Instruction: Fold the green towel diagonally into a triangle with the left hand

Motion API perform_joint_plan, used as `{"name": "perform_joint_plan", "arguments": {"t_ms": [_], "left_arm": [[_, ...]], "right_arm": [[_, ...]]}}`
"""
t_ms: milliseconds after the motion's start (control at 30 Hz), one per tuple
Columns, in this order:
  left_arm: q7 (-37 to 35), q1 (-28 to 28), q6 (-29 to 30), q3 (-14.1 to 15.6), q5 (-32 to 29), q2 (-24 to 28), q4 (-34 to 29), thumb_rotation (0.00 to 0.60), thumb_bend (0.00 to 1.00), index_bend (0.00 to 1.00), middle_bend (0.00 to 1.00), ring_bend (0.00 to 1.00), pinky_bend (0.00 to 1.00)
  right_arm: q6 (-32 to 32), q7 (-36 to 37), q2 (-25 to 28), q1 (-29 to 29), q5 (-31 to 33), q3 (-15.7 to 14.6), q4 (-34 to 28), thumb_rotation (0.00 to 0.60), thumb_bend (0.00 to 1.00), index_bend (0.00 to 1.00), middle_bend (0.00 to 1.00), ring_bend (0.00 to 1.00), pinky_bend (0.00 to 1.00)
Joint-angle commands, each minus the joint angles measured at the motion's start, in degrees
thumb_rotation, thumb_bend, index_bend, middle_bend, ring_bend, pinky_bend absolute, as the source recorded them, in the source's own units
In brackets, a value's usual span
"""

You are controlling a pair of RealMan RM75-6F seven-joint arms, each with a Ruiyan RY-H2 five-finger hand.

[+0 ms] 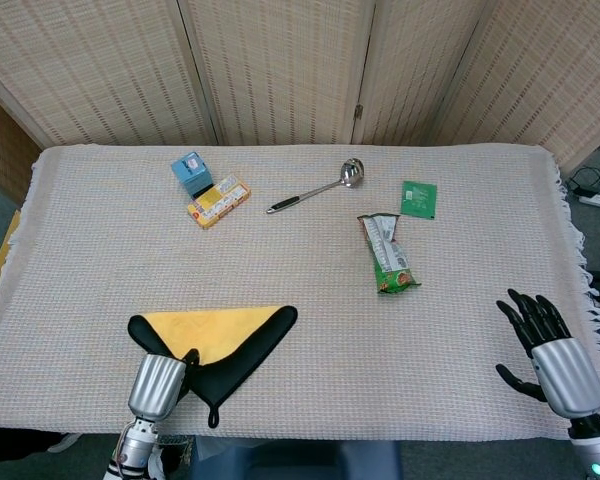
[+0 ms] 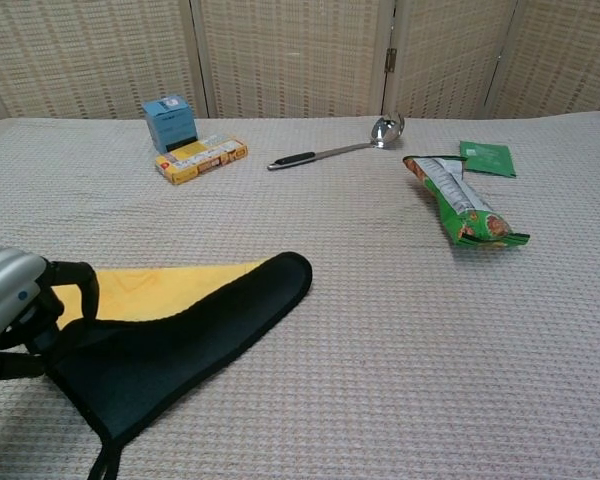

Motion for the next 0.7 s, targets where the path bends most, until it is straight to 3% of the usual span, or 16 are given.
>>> {"name": "perform_joint_plan", "arguments": {"t_ms": [33, 700], "left_arm": [[1.16, 1.49, 0.86, 0.98, 1.20, -0.29, -0.03, 0.600, 0.54, 0.81, 1.00, 1.00, 1.00], [2.23, 7.18, 0.57, 1.73, 5.09, -5.23, 6.02, 0.600, 0.54, 0.80, 1.00, 1.00, 1.00]], "right_arm": [[0.16, -0.17, -0.09, -0.08, -0.36, -0.16, -0.05, 0.600, 0.28, 0.00, 0.00, 0.00, 0.00], [1.43, 0.05, 0.06, -0.53, -2.80, -1.17, -0.01, 0.600, 0.29, 0.00, 0.00, 0.00, 0.00]]}}
